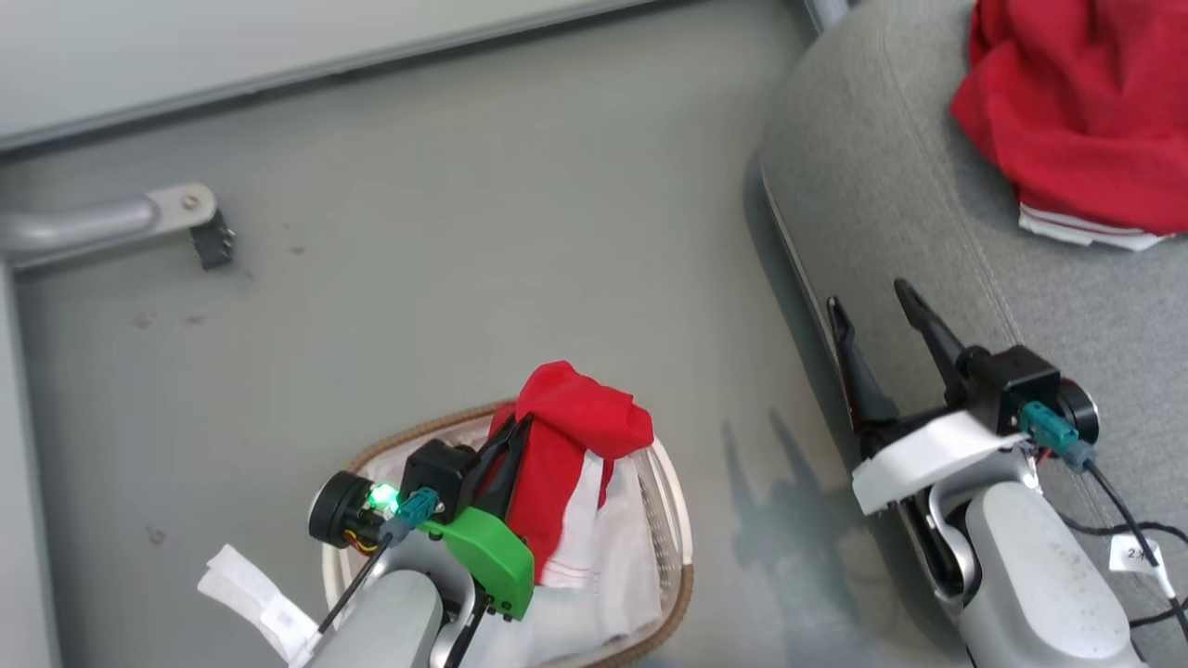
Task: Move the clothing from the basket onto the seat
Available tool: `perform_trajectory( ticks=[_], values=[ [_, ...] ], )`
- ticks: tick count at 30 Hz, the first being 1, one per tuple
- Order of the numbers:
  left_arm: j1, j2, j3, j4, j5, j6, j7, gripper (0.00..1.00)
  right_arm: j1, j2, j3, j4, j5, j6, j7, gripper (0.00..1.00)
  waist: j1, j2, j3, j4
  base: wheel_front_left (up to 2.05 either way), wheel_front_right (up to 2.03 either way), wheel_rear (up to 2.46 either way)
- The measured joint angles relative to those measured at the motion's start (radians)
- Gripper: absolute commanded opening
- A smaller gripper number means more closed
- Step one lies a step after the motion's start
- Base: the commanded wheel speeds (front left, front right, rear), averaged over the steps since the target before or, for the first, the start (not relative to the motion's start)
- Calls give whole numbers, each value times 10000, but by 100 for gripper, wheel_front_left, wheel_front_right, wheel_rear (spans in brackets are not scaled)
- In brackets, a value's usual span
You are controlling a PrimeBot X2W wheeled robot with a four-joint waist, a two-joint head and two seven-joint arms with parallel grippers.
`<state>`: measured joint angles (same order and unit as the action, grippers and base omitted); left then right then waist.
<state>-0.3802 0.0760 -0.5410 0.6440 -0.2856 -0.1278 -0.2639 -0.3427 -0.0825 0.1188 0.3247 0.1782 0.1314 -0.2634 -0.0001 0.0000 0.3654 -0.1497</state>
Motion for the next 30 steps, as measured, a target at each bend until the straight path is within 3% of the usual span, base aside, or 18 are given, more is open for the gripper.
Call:
perform_trajectory(
  ticks=[18, 30],
  values=[
    [1150, -221, 1764, -3486, 447, -10, 0, 0, 1546, 117, 546, 508, 178, 0, 0, 100, 0, 0, -2620, 650, 0, 0, 0],
    [1208, -238, 1758, -4690, 522, -10, 0, 0, 1668, 132, 2650, 307, 328, 0, 0, 100, 0, 0, -3290, 1007, 0, 0, 0]
  ],
)
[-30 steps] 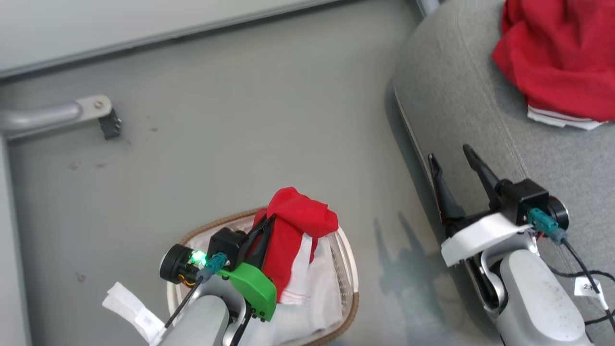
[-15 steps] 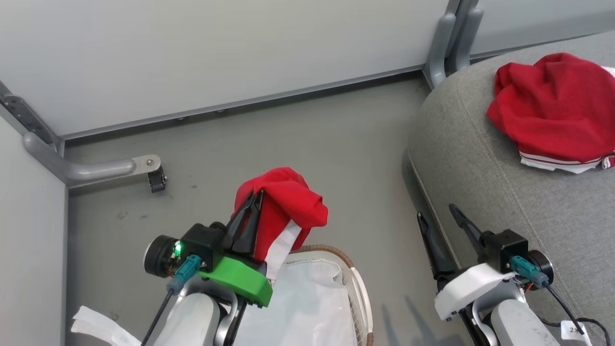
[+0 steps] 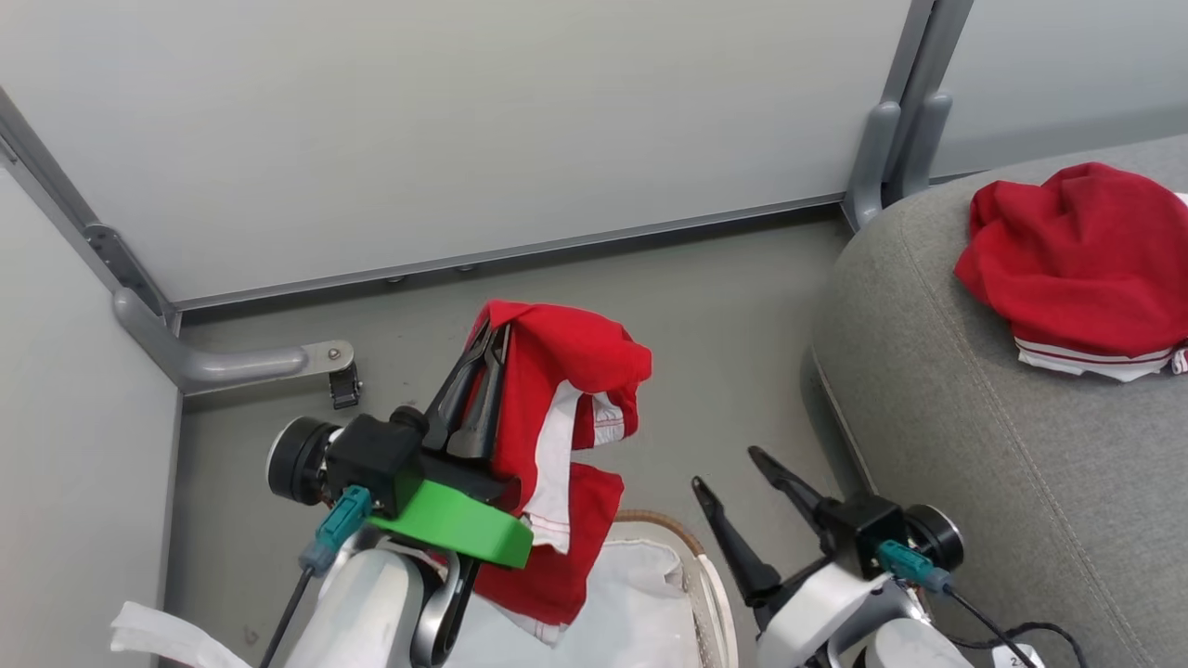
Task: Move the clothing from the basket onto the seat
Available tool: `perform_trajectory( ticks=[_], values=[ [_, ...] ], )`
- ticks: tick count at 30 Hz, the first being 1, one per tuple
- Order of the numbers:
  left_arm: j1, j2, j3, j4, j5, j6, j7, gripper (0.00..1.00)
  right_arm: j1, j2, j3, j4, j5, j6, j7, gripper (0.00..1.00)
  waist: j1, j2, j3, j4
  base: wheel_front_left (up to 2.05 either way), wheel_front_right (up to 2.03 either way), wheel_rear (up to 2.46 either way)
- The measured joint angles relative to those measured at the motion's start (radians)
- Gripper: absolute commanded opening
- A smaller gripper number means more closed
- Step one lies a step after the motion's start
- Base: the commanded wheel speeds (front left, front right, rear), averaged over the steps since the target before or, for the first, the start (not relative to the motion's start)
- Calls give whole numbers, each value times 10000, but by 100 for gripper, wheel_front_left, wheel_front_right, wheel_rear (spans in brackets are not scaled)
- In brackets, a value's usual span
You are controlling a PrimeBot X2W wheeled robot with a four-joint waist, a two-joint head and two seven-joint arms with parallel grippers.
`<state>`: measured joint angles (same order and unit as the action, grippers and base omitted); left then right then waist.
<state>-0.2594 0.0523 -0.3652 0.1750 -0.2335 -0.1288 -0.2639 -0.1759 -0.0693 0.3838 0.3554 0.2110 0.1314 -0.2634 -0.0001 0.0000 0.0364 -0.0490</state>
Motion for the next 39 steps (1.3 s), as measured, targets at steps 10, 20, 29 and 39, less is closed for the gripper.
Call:
perform_trajectory(
  ticks=[10, 20, 29, 39],
  values=[
    [108, -8, -545, -59, -71, 0, 0, 0, -1348, -374, 1588, -69, -174, 0, 0, 100, 0, 0, -30, 345, 0, 0, 0],
    [105, -15, -1312, -29, -282, 0, 0, 0, -2624, -238, 2077, 757, -552, 0, 0, 100, 0, 0, -1, 768, 0, 0, 0],
    [105, -19, -1517, 117, -535, 0, -2, 0, -2681, 23, 2073, 779, 291, 0, 2, 0, 0, 0, 113, 883, 0, 0, 0],
    [112, -23, -1078, 299, -502, 0, -2, 100, -1780, 36, 1164, 226, 631, 0, 2, 0, 0, 0, 275, -164, 0, 0, 0]
  ],
)
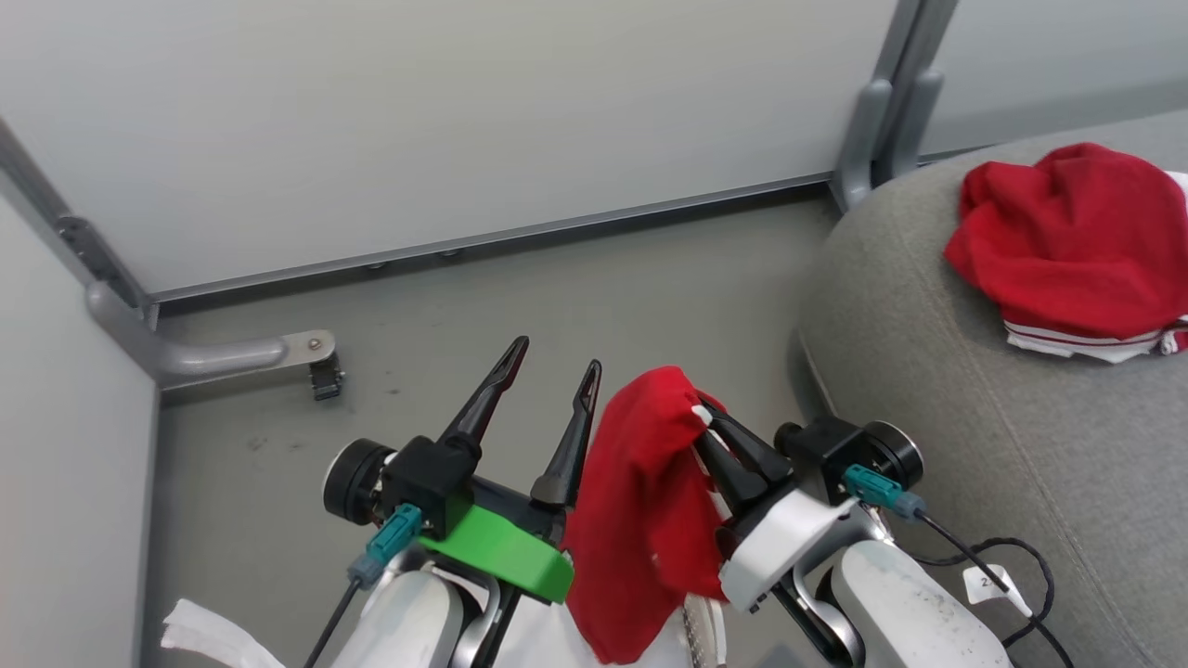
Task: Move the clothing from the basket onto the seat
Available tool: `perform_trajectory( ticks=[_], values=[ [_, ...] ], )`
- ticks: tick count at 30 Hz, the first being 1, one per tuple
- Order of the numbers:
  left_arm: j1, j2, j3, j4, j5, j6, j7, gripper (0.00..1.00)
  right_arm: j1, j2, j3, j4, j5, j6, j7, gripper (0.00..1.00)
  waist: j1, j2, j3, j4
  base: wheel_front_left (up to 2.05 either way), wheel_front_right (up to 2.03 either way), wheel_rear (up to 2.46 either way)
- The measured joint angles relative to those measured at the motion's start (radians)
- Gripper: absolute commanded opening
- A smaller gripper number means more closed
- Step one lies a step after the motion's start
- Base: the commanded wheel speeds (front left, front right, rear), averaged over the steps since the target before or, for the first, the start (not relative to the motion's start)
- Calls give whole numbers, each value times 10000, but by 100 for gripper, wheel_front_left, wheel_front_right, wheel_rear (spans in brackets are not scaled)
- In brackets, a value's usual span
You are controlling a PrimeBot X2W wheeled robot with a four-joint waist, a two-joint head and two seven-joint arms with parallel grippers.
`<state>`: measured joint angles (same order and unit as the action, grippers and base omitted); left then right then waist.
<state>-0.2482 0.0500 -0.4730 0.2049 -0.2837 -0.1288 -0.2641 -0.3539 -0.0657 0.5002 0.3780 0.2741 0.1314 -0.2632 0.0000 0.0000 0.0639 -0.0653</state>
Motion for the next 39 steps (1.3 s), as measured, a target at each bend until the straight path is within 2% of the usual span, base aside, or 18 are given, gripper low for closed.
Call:
perform_trajectory(
  ticks=[5, 14, 18, 23, 27, 32, 39],
  values=[
    [-18, -4, 146, 104, 186, 0, 0, 100, 230, -15, -211, -263, 81, -2, 0, 0, 0, 0, 129, -911, 0, 0, 0],
    [-201, 69, 180, 337, 376, 0, 0, 100, 560, 38, -451, -552, 174, -2, 0, 0, 0, 0, 428, -2955, 0, 0, 0],
    [-555, 59, -362, 556, 313, -2, 0, 100, 667, 67, -1081, -811, 58, 0, 0, 0, 0, 0, 584, -3784, 0, 0, 0],
    [-964, 90, -869, 830, 105, -2, 0, 100, 890, 77, -1699, -1152, -155, -2, 0, 0, 0, 0, 856, -4440, 0, 0, 0],
    [-1114, 215, -1020, 947, -15, -2, 0, 100, 670, 2, -2234, -1774, -353, 0, 0, 0, 0, 0, 1209, -4660, 0, 0, 0],
    [-1251, 374, -1089, 1049, -52, -2, 0, 100, -934, -943, -3055, -2646, -644, 0, -2, 0, 0, 0, 1694, -4778, 0, 0, 0],
    [-1301, 614, -871, 961, 92, 0, 0, 100, -4033, -2640, -3977, -2600, -959, 0, 0, 0, 1, 1, 2430, -4793, 0, 0, 0]
  ],
)
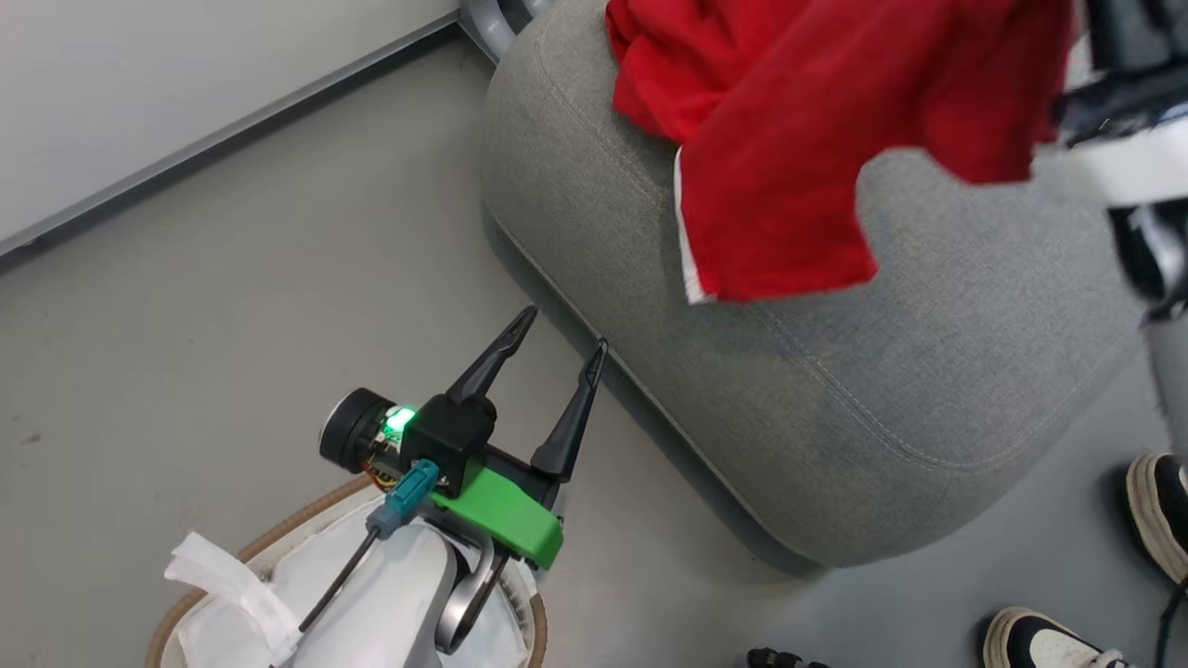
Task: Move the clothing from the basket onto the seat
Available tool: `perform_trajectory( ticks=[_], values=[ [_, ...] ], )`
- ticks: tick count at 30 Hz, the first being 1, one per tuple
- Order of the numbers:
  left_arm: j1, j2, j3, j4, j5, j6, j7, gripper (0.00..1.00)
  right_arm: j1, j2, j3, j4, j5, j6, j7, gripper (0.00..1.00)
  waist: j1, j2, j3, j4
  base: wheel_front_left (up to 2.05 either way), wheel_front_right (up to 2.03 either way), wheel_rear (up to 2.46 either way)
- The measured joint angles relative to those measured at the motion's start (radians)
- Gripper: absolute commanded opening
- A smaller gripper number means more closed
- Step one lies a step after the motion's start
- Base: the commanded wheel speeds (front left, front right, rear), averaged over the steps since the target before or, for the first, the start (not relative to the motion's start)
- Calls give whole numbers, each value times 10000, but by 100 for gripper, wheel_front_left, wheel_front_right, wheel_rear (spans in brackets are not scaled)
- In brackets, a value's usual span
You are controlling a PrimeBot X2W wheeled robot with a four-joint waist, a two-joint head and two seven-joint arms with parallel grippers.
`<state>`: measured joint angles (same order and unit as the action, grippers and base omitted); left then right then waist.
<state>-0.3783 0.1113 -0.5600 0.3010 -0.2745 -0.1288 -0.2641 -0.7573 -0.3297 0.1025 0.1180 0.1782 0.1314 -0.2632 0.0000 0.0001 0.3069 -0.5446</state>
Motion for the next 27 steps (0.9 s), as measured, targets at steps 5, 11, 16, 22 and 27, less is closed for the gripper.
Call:
perform_trajectory(
  ticks=[5, 11, 16, 22, 27],
  values=[
    [-152, 113, -240, -29, 151, -2, 0, 100, -1937, -1099, -445, 941, -669, 0, -4, 0, 0, 0, 509, 196, 0, 0, 0],
    [-740, 207, -523, -117, 173, 0, 0, 100, -3216, -1440, -1072, 2408, -1664, 0, -13, 0, 0, 0, 1064, 862, 0, 0, 0],
    [-1111, 201, -679, -257, 199, 0, 0, 100, -3384, -1170, -1597, 4075, -2266, 0, -12, 0, 1, 0, 1609, 1474, 0, 0, 0],
    [-1458, 215, -673, -382, 265, 0, 0, 100, -2482, -481, -2019, 5578, -2596, 0, -8, 0, 1, 0, 2306, 2099, 0, 0, 0],
    [-1603, 280, -662, -416, 290, -2, 0, 100, -1817, 90, -2368, 6477, -2692, 0, -10, 0, 1, 0, 2804, 2544, 0, 0, 0]
  ],
)
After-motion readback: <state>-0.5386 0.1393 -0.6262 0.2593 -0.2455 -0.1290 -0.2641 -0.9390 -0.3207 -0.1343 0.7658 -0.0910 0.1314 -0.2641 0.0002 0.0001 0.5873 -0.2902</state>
